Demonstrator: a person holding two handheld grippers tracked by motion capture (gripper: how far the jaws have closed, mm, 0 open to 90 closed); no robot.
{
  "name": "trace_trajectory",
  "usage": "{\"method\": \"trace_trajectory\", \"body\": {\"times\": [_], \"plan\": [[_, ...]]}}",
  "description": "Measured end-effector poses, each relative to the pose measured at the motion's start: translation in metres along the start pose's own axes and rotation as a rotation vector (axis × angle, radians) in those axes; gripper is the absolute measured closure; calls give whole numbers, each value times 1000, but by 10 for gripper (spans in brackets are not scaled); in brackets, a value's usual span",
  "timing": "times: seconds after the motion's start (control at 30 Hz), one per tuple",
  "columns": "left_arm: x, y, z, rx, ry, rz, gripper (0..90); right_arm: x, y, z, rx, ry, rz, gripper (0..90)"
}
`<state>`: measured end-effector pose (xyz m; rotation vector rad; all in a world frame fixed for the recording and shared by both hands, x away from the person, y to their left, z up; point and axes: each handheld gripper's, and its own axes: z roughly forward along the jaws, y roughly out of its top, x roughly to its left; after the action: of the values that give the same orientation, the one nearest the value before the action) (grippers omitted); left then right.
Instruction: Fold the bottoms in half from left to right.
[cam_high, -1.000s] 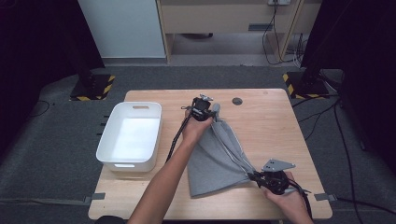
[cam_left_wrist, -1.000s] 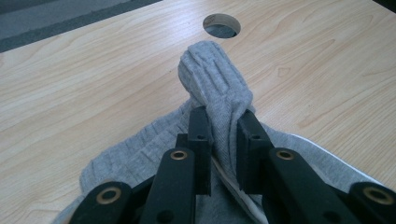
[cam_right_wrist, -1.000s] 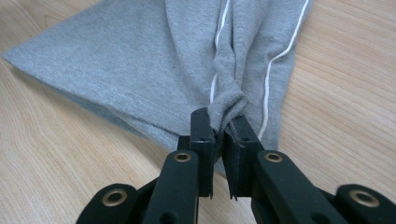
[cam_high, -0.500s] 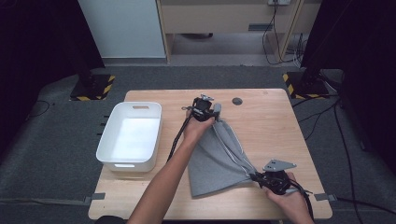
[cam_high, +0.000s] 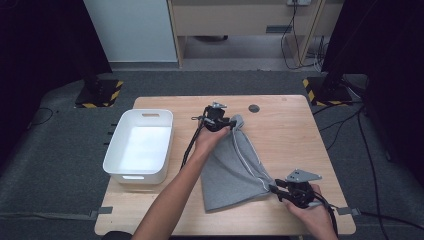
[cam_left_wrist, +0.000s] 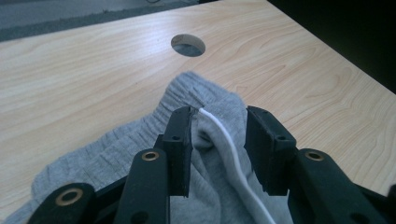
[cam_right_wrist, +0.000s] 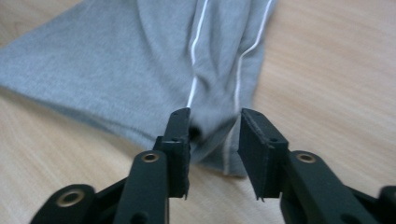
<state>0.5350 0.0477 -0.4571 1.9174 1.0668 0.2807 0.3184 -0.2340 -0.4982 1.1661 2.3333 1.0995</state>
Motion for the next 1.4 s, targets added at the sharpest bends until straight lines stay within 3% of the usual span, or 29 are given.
{"method": "trace_trajectory", "body": {"times": [0.17, 0.3, 0.43, 0.57, 0.63, 0.8, 1.07, 1.4], "plan": [[-4, 3, -14, -19, -1, 25, 575, -6, 9, -2, -43, -23, 8, 487], [-6, 3, -23, -22, 6, 31, 500, -8, 22, 3, -57, -26, 5, 359], [-5, 1, -29, -15, 21, 28, 410, -7, 36, 12, -58, -39, -13, 263], [-6, 0, -32, 7, 11, 21, 332, -10, 51, 22, -51, -36, -9, 185], [-8, 0, -34, 12, 23, 35, 301, -14, 58, 28, -38, -37, 0, 155], [-10, -2, -39, 11, 21, 40, 221, -20, 74, 41, -27, -39, 11, 116], [-2, -11, -40, 36, 33, 40, 180, -29, 93, 56, -6, -49, 28, 105], [0, -20, -46, 43, 12, 45, 140, -37, 114, 74, -7, -42, 26, 76]]}}
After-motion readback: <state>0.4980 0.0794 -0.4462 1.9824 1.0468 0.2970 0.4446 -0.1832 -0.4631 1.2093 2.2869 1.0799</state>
